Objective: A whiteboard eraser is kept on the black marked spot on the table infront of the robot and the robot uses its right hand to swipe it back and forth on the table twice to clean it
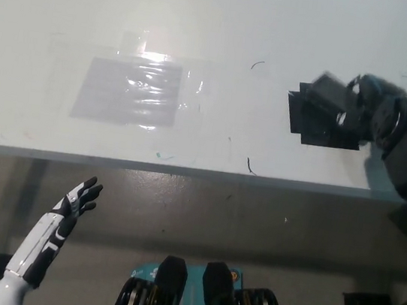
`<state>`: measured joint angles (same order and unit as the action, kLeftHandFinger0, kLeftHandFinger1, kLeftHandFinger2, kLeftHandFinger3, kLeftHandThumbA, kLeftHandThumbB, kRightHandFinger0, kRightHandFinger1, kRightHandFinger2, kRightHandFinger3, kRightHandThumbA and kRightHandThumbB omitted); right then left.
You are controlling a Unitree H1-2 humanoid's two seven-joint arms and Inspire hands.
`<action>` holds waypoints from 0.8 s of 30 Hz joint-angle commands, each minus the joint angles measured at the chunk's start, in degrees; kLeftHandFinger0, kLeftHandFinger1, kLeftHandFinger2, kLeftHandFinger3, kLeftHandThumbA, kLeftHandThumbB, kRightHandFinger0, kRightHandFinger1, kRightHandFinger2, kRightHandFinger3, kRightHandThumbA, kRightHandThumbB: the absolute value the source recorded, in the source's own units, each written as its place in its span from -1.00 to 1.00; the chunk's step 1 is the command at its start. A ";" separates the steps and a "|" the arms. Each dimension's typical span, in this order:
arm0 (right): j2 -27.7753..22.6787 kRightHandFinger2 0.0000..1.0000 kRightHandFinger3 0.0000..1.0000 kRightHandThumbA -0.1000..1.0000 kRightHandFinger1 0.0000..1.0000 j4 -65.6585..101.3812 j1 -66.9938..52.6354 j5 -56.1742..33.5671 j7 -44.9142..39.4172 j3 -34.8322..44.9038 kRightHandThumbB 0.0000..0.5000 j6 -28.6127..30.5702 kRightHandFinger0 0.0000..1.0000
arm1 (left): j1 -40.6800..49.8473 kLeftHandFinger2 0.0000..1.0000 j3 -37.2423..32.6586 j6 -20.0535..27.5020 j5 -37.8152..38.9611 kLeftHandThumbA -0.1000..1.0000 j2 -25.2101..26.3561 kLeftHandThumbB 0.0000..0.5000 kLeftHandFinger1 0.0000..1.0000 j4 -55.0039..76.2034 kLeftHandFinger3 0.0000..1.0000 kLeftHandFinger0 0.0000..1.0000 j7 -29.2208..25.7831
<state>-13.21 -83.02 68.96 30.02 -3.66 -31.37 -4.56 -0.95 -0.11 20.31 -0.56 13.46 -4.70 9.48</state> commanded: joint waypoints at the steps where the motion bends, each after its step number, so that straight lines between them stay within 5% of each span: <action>1: 0.43 0.22 0.37 -0.32 0.10 0.44 0.28 0.30 -0.09 -0.03 0.22 1.42 -0.07 | 0.41 1.00 -0.06 1.54 0.23 1.00 0.94 0.68 1.00 1.02 1.00 1.00 0.55; 4: 1.05 0.19 0.48 -0.37 0.07 0.43 -0.71 0.52 -0.18 -0.13 0.17 0.97 -0.06 | 0.96 1.00 -0.22 1.68 -0.19 1.00 0.89 0.68 1.00 0.97 1.00 1.00 0.50; 8: 1.82 -0.27 -0.11 -0.36 -0.43 0.71 -1.71 0.87 0.12 -0.41 0.07 2.09 -0.51 | 1.57 1.00 -0.42 2.26 -0.52 1.00 0.70 0.69 1.00 0.70 1.00 1.00 0.42; 10: 2.47 -0.07 0.06 -0.30 -0.20 0.83 -1.31 1.11 0.15 -0.61 0.07 1.95 -0.25 | 1.67 1.00 -0.40 2.29 -0.88 1.00 0.84 0.72 1.00 0.60 1.00 1.00 0.32; 12: 3.53 0.36 0.52 -0.28 0.17 1.01 0.18 1.65 -0.19 -1.12 -0.05 1.89 0.19 | 1.74 1.00 -0.33 2.03 -0.45 1.00 1.01 0.71 1.00 0.68 1.00 1.00 0.57; 13: 3.81 0.40 0.58 -0.27 0.19 1.14 0.71 1.92 -0.22 -1.37 -0.05 2.08 0.21 | 1.63 1.00 -0.29 1.92 -0.33 1.00 1.10 0.71 1.00 0.66 1.00 1.00 0.66; 14: 4.88 -0.08 0.25 -0.19 -0.37 1.67 2.46 2.16 -0.28 -1.63 -0.09 2.64 -0.42 | 1.44 1.00 -0.25 1.83 -0.60 1.00 1.08 0.72 1.00 0.50 1.00 1.00 0.50; 16: 5.90 -0.40 -0.11 -0.23 -0.72 2.16 3.83 2.03 0.23 -1.55 -0.11 3.63 -0.90 | 1.32 1.00 -0.22 1.77 -0.82 1.00 1.01 0.72 1.00 0.39 1.00 1.00 0.36; 17: 7.30 -0.58 -0.36 -0.30 -0.92 2.63 5.23 1.91 0.83 -1.45 -0.11 4.28 -1.00 | 1.21 1.00 -0.23 2.25 -0.73 1.00 0.92 0.68 1.00 -0.02 1.00 1.00 0.34; 18: 8.27 -0.58 -0.37 -0.31 -0.90 2.91 6.15 1.95 0.90 -1.52 -0.15 4.61 -0.98 | 1.24 1.00 -0.19 2.27 -0.38 1.00 0.81 0.70 1.00 -0.16 1.00 1.00 0.40; 19: 9.68 -0.33 -0.19 -0.30 -0.69 3.10 7.36 2.05 0.54 -1.65 -0.16 4.65 -0.85 | 1.28 1.00 -0.18 2.43 0.19 1.00 0.70 0.67 1.00 -0.42 1.00 1.00 0.57; 20: 10.59 -0.36 -0.20 -0.28 -0.67 3.10 8.19 2.09 0.21 -1.70 -0.16 4.28 -0.78 | 1.17 1.00 -0.20 3.01 0.30 1.00 0.69 0.66 1.00 -0.80 1.00 1.00 0.62; 22: 13.54 -0.56 -0.49 -0.28 -0.87 3.64 10.48 1.87 -0.10 -1.55 -0.09 4.74 -1.00 | 0.94 1.00 -0.14 3.34 0.93 1.00 0.53 0.71 1.00 -1.39 1.00 1.00 0.75; 24: 15.41 -0.45 -0.48 -0.29 -0.76 3.71 11.79 2.05 -0.56 -1.72 -0.09 4.94 -0.93 | 0.86 1.00 -0.08 3.00 1.13 1.00 0.66 0.70 1.00 -1.28 1.00 1.00 0.91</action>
<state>-3.49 -82.13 72.19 31.46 -2.67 -32.58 -2.65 0.66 -0.21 20.63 -0.75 13.44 -6.18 9.66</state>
